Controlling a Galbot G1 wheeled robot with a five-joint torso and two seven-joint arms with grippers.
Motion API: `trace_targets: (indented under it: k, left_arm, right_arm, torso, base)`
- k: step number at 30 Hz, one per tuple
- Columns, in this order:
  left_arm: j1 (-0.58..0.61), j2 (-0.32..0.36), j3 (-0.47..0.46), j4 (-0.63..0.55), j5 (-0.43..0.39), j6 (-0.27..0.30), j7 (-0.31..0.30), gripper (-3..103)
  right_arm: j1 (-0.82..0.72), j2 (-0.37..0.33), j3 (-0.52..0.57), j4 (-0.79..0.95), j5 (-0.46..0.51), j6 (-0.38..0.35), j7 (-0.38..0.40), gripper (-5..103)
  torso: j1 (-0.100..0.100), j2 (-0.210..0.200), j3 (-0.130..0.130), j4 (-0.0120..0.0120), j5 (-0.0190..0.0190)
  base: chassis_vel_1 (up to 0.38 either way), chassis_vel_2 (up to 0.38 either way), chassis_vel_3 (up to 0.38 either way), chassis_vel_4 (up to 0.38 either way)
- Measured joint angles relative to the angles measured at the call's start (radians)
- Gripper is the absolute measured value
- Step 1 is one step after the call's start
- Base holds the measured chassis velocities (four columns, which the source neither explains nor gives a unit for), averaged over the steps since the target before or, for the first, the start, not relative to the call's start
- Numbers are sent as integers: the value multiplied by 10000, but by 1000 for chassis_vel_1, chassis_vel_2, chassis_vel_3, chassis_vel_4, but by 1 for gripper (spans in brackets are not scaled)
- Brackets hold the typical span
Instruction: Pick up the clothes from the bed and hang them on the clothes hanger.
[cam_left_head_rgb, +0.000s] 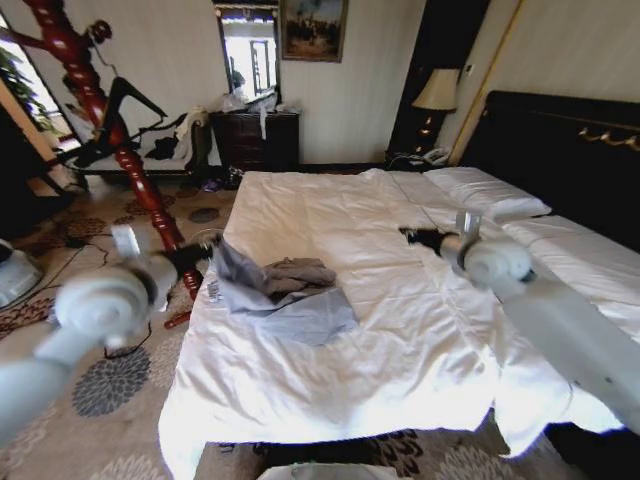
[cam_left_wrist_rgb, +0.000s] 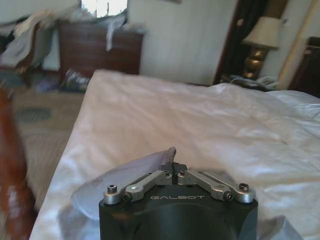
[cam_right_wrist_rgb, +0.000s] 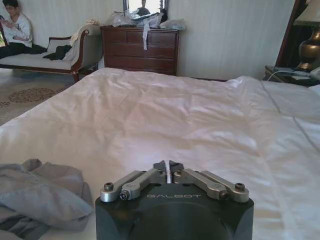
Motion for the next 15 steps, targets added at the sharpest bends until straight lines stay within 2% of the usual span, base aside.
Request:
trace_targets:
  k: [1, 2, 4, 5, 6, 7, 8, 9, 11, 12, 14, 15]
  left_arm:
    - [944, -340, -388, -212, 360, -10, -8, 0]
    - [944, -340, -388, -212, 360, -10, -8, 0]
    - [2377, -876, -851, -457, 1097, -70, 128, 0]
    - [2377, -876, -851, -457, 1097, -70, 128, 0]
    - [3283, -1317, -1124, -584, 1660, -93, 325, 0]
    - [3690, -1539, -1219, -627, 1921, -115, 428, 0]
    - [4009, -1772, -1293, -652, 2148, -131, 532, 0]
    - [4368, -2143, -1342, -680, 2464, -156, 671, 0]
    - [4546, -2411, -1337, -688, 2633, -161, 738, 0]
    - [4634, -2559, -1322, -692, 2730, -170, 773, 0]
    - [4924, -3211, -1193, -700, 3134, -196, 948, 0]
    - [4924, -3211, -1193, -700, 3134, -196, 948, 0]
  right_arm:
    - [-86, 86, -48, -61, -90, 24, -31, 11]
    - [-86, 86, -48, -61, -90, 24, -31, 11]
    - [-48, 257, -257, -216, -232, 49, -162, 21]
    - [-48, 257, -257, -216, -232, 49, -162, 21]
    - [137, 417, -535, -452, -438, 72, -356, 27]
    - [286, 519, -726, -609, -610, 92, -479, 32]
    - [522, 673, -1016, -800, -760, 103, -621, 32]
    - [935, 952, -1517, -1101, -848, 101, -768, 43]
    - [1259, 1201, -1916, -1345, -872, 96, -858, 43]
    - [1472, 1362, -2160, -1507, -879, 90, -923, 48]
    - [2580, 2060, -3366, -2300, -1105, 87, -1347, 60]
    - [2580, 2060, -3366, -2300, -1105, 87, -1347, 60]
  torso:
    - [3, 0, 0, 3, -7]
    - [3, 0, 0, 3, -7]
    - [-1, 1, -1, 0, -7]
    - [-1, 1, -1, 0, -7]
    - [-2, 1, -2, -7, 3]
    - [-1, 0, -2, -10, 3]
    - [0, 1, 0, -11, 2]
    - [1, 0, 0, -9, -1]
    - [1, 0, 0, -5, -1]
    - [0, 1, 0, -3, -2]
    - [1, 0, 1, -8, 0]
    - [1, 0, 1, -8, 0]
  base:
    - [0, 0, 0, 0]
    - [0, 0, 0, 0]
    - [0, 0, 0, 0]
    - [0, 0, 0, 0]
    - [0, 0, 0, 0]
    - [0, 0, 0, 0]
    - [0, 0, 0, 0]
    - [0, 0, 0, 0]
    - [0, 0, 0, 0]
    - [0, 0, 0, 0]
    - [0, 0, 0, 0]
    - [0, 0, 0, 0]
